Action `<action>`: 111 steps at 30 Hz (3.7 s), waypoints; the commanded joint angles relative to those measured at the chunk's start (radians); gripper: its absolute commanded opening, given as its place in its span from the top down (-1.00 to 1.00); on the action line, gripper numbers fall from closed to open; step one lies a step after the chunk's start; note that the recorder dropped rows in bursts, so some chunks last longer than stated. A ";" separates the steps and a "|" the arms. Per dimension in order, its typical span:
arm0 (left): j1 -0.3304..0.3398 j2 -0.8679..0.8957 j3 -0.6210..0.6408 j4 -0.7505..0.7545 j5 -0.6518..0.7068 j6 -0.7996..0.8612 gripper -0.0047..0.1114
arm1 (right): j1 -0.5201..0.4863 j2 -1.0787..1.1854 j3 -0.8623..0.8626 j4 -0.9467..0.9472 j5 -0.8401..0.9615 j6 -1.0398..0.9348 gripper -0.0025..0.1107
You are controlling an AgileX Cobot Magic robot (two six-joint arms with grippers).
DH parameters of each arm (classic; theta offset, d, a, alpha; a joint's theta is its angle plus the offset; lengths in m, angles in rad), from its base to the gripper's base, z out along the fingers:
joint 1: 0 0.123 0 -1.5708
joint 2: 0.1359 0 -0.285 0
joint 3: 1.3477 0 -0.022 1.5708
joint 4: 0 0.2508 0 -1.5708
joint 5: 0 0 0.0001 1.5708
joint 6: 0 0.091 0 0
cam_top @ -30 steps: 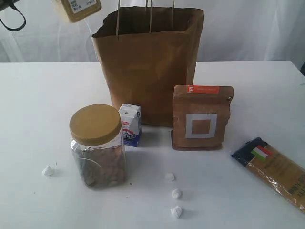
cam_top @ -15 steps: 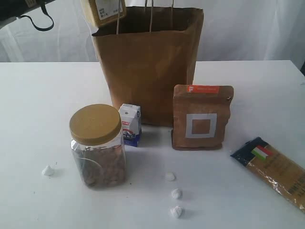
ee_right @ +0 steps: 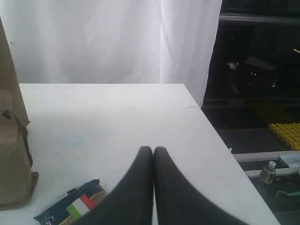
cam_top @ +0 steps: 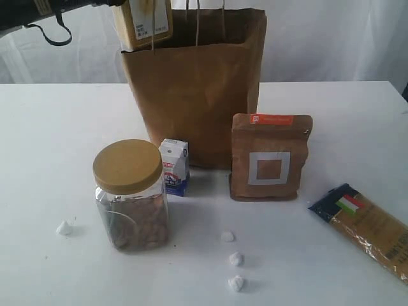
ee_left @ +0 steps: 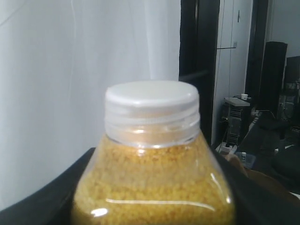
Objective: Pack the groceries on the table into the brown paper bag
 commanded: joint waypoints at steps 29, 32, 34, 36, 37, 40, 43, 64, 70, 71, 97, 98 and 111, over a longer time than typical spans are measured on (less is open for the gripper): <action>-0.073 0.033 -0.020 -0.109 -0.052 0.152 0.92 | 0.006 -0.004 0.002 -0.003 -0.007 -0.005 0.96; -0.073 0.033 -0.020 -0.107 -0.052 0.152 0.92 | 0.006 -0.004 0.002 -0.003 -0.007 -0.005 0.96; -0.073 0.033 -0.020 -0.090 -0.052 0.152 0.92 | 0.006 -0.004 0.002 -0.003 -0.007 -0.005 0.96; -0.073 0.033 -0.020 -0.048 -0.052 0.152 0.84 | 0.006 -0.004 0.002 -0.003 -0.007 -0.005 0.96; -0.073 0.033 -0.020 -0.018 -0.052 0.152 0.76 | 0.006 -0.004 0.002 -0.003 -0.007 -0.005 0.96; -0.073 0.033 -0.020 0.045 -0.052 0.152 0.45 | 0.006 -0.004 0.002 -0.003 -0.007 -0.005 0.96; -0.073 0.033 -0.020 0.047 -0.052 0.148 0.10 | 0.006 -0.004 0.002 -0.003 -0.007 -0.005 0.96; -0.071 0.033 -0.020 0.057 -0.052 0.119 -0.22 | 0.006 -0.004 0.002 -0.003 -0.007 -0.005 0.96; -0.071 0.033 -0.020 0.103 -0.052 0.119 -0.22 | 0.006 -0.004 0.002 -0.003 -0.007 -0.005 0.96; -0.071 0.033 -0.020 0.112 -0.052 0.119 -0.22 | 0.006 -0.004 0.002 -0.003 -0.007 -0.005 0.96; -0.038 -0.032 -0.020 0.141 -0.052 -0.005 0.01 | 0.006 -0.004 0.002 -0.003 -0.007 -0.005 0.96; -0.022 -0.052 -0.020 0.160 -0.052 -0.007 0.19 | 0.006 -0.004 0.002 -0.003 -0.007 -0.005 0.96; 0.179 -0.278 -0.020 0.453 0.149 -0.276 0.92 | 0.006 -0.004 0.002 -0.003 -0.007 -0.005 0.96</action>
